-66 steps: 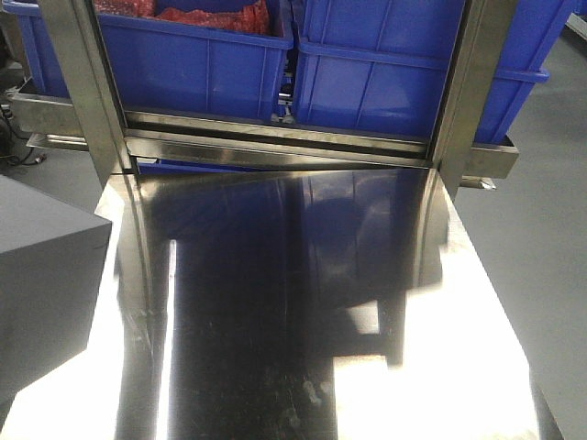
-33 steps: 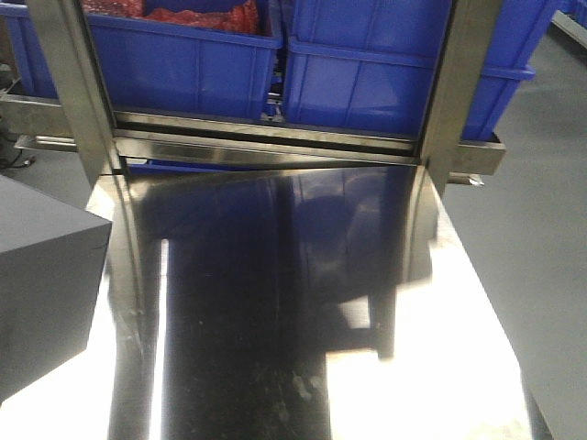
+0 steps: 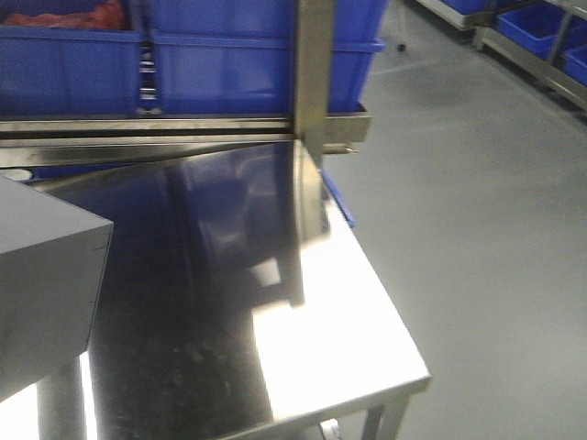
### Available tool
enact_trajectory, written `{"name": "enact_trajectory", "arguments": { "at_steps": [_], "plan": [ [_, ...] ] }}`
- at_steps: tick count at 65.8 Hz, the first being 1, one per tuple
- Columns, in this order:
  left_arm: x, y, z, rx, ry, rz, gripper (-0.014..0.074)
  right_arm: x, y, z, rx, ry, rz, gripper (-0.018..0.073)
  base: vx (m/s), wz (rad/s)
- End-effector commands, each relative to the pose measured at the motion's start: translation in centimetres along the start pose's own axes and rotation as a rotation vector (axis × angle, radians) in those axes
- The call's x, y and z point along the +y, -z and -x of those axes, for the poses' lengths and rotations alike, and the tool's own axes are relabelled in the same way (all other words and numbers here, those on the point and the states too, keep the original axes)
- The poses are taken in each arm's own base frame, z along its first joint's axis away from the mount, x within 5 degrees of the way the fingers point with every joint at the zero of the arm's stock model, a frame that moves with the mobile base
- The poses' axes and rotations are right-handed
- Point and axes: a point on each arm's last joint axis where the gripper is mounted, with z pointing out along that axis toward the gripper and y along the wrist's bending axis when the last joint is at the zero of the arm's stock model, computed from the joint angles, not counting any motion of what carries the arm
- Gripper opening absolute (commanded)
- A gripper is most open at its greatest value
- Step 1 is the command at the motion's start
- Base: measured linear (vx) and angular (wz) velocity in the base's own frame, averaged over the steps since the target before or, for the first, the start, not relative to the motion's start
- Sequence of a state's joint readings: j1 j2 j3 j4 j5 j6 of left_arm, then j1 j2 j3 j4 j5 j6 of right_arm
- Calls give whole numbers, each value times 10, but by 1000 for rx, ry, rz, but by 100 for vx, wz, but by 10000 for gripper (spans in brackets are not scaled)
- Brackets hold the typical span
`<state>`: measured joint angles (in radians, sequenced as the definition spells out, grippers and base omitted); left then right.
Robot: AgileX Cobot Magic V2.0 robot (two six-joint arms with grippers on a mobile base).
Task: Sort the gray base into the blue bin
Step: 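Drive the base away from the table holding the gray base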
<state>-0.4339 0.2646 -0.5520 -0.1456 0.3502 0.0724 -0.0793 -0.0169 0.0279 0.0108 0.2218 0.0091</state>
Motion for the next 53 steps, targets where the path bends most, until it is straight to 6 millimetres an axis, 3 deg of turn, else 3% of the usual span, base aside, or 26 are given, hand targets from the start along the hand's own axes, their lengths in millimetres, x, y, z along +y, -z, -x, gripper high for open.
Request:
{"name": "enact_trajectory", "arguments": {
  "at_steps": [1,53],
  "plan": [
    [0,2,18,-122,20,0,-6,0,0,6,-70,14,-3,-5,-12,-50],
    [0,2,18,-122,20,0,-6,0,0,6,-70,14,-3,-5,-6,-41]
  ]
}}
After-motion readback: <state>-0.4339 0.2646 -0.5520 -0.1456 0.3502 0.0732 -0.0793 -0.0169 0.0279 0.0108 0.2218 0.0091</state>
